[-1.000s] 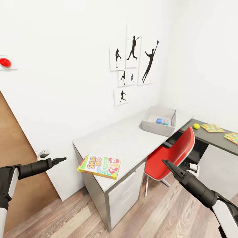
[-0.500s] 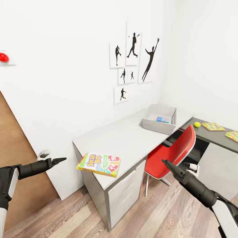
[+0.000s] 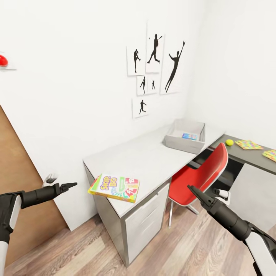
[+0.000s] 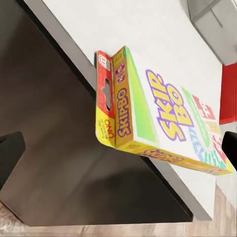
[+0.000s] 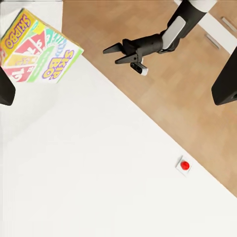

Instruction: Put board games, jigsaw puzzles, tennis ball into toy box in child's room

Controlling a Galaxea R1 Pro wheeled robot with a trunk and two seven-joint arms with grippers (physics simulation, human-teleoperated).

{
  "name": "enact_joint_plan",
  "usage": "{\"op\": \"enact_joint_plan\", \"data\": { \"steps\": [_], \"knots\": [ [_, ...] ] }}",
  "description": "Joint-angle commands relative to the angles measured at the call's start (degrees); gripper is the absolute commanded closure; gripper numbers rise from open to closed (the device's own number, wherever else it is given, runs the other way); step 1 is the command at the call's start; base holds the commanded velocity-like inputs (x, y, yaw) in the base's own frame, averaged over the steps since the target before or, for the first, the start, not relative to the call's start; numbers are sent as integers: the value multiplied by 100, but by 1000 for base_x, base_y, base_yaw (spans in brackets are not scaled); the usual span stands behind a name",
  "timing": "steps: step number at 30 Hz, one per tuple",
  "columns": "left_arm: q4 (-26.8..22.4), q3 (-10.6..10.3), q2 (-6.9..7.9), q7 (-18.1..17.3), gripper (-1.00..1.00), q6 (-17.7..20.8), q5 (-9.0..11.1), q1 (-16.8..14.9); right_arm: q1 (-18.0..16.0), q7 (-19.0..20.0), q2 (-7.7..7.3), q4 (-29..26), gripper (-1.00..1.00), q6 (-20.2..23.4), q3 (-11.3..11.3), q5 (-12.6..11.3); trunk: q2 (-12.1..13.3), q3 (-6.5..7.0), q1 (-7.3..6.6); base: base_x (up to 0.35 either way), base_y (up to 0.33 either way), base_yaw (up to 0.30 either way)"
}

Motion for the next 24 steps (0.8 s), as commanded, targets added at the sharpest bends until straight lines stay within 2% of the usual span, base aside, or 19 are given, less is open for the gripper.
{"op": "enact_joint_plan", "data": {
  "steps": [1, 9, 15, 24],
  "knots": [
    [0, 13, -2, -98, -100, 106, -2, -5, -5, 0, 2, 0, -100, 41, -3, 13, -45, -24, 22, 0, 0, 0],
    [216, 15, -3, -859, -100, 209, -6, -5, -2, 0, 7, 0, -100, 41, -5, 107, -365, -168, 198, 0, 0, 0],
    [366, 20, 3, -1047, -100, 220, 0, -5, -2, 0, 8, 0, -100, 41, -5, 117, -606, -275, 330, 0, 0, 0],
    [394, 28, 4, -1090, -100, 228, 9, -5, -3, 0, 8, 0, -100, 41, -3, 121, -967, -437, 528, 0, 0, 0]
  ]
}}
